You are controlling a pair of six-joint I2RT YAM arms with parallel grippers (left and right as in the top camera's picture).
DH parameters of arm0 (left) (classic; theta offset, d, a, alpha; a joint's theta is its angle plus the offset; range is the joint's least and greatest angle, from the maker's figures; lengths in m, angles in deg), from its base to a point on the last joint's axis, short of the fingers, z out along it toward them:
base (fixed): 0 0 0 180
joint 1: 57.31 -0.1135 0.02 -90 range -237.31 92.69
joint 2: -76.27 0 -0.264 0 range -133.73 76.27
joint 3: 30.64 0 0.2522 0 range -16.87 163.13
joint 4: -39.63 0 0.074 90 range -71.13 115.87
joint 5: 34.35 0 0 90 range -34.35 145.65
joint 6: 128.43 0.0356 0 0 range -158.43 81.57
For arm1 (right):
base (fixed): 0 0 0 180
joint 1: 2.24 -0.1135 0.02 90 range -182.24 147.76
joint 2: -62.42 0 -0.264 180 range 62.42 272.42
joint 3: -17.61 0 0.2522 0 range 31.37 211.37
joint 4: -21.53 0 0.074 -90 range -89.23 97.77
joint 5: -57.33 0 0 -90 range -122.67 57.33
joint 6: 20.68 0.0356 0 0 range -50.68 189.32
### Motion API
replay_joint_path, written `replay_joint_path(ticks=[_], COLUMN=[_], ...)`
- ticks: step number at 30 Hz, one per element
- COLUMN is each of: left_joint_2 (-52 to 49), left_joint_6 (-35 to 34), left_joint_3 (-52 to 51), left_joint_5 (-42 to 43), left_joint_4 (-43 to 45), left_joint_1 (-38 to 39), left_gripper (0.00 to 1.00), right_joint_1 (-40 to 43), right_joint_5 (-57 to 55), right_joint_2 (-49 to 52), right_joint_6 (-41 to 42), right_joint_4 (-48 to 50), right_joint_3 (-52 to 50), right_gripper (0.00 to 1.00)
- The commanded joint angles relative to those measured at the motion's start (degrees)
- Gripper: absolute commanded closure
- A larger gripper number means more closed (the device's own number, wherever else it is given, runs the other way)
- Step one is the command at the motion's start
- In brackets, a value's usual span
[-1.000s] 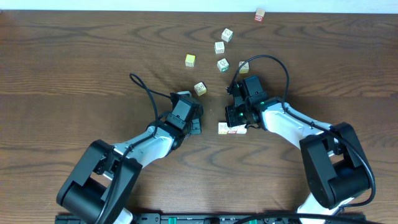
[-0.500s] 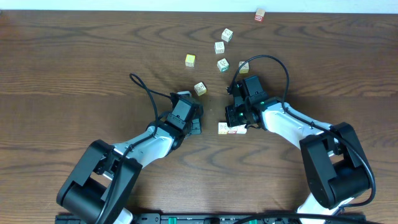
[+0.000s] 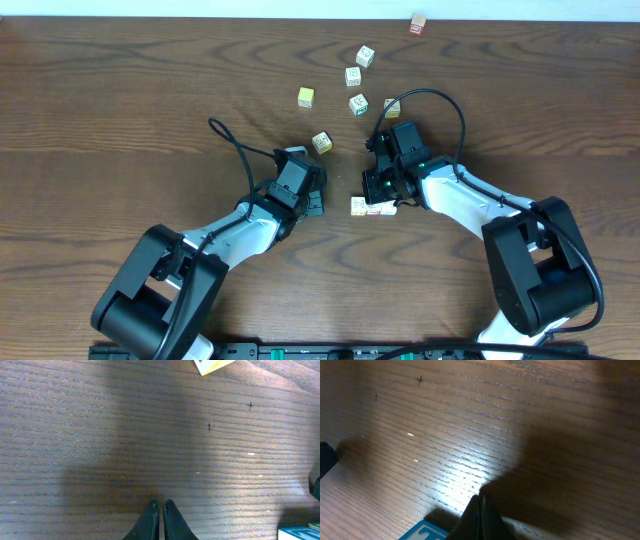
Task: Lift 3 blocks
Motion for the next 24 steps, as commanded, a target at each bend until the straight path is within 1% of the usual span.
replay_joint_path(ticks=[1,12,17,21,24], left_joint_2=[-0.85,-0.85,-0.85,-0.85,-0.85], left_joint_6=[1.03,1.01,1.07,4.11,7.23], left_joint_3=[0.02,0.02,0.02,0.02,0.02], left_joint_5=[-0.52,-0.52,-0.52,-0.5,0.02], left_joint_4=[-1.33,-1.33,-1.33,-1.29,-1.27], left_joint_1=[-0.37,-0.37,-0.37,-0.37,-0.35], left_gripper=[0.93,0.93,0.93,0.92,0.92], right_joint_1=[-0.33,-0.26,0.5,3.48,6.58], right_joint_5=[0.02,-0.2,-3.96,-5.97,-6.03], right_joint_2=[0.22,0.22,0.22,0.2,0.17], right_joint_6=[0.72,1.09,1.09,0.2,-0.02], right_joint_4=[-0.59,0.46,2.25,0.02,-3.48], right_joint_3=[0.26,0.26,1.14,3.87,5.97], right_gripper=[0.99,0.99,0.99,0.99,0.99])
